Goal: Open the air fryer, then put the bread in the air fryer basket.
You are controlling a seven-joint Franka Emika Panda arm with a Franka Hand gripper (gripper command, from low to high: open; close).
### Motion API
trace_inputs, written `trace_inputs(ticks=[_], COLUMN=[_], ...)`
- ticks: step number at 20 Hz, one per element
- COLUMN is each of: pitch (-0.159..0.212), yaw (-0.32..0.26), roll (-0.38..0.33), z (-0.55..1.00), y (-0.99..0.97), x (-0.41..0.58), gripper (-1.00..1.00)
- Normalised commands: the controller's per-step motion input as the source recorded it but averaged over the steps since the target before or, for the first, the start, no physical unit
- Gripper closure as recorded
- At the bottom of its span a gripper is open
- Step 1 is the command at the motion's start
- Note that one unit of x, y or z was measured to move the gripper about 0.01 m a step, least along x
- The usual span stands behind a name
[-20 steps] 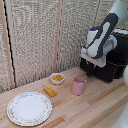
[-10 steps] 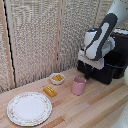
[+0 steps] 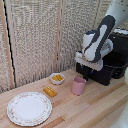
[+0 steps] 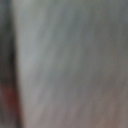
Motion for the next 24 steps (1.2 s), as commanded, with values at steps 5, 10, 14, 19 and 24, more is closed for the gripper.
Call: trace_inputs(ticks=[5, 10, 14, 19, 24], pitch=[0.029, 0.031, 0.032, 0.085, 0.063], yaw=[-0.138, -0.005, 0.019, 0.173, 0.284], roll=[-0.061, -0.154, -0.174, -0.059, 0.064], z=[0.39, 0.74, 0.75, 0.53, 0.27], y=[0.02, 0.15, 0.35, 0.4, 0.17], x=[0.045, 0.066, 0.153, 0.322, 0.335], gripper=[-1.0, -1.0, -1.0, -1.0, -1.0])
